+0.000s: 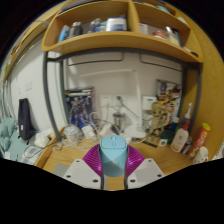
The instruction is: Arrange mouse
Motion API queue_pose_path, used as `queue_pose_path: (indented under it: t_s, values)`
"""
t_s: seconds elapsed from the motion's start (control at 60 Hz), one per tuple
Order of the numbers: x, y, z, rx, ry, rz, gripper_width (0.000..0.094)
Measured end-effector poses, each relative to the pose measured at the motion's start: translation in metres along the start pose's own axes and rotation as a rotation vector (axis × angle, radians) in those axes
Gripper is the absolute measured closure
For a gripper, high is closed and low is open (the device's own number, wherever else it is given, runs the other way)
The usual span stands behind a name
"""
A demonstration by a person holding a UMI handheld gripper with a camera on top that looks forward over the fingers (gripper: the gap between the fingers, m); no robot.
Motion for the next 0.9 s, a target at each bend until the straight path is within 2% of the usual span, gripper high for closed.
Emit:
queue_pose_path:
  t_s: [0.1,0.267,0.283,0.3,0.317,0.367,0.583,0.6,0.617,0.65,0.833,0.85,0.9]
  values:
    - [0.001,0.063,0.026,-0.008,0.034,-0.060,0.0669]
    - [-0.001,0.130,0.100,-0.009,0.147,-0.088,0.0668]
    - [-0.001,0.134,0.107,-0.011,0.157,-0.087,0.0668]
    - [-0.001,0.137,0.114,-0.010,0.167,-0.083,0.0616]
    - [-0.001,0.139,0.121,-0.009,0.177,-0.079,0.0647]
    - [-0.002,0.148,0.143,0.006,0.209,-0.083,0.0647]
    - [0.000,0.161,0.207,0.042,0.306,-0.063,0.0615]
    - [0.000,0.160,0.211,0.045,0.319,-0.055,0.0552]
    - [0.000,0.159,0.212,0.046,0.318,-0.051,0.0588]
    - [-0.001,0.159,0.210,0.052,0.297,-0.044,0.0572]
    - [-0.001,0.160,0.214,0.029,0.321,-0.015,0.0433]
    - [-0.001,0.160,0.214,0.023,0.329,-0.017,0.0410]
    - [0.001,0.159,0.211,0.009,0.346,-0.021,0.0233]
Point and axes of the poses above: the point between the fingertips, and its own axes, seen from behind it with the camera up: y to the left, z down, x backward, against the way the camera looks, the point moved 2 cm from there along x, backward, against the way the camera looks, and after that the axes turned 14 degrees about -y, right-handed, at the moved point
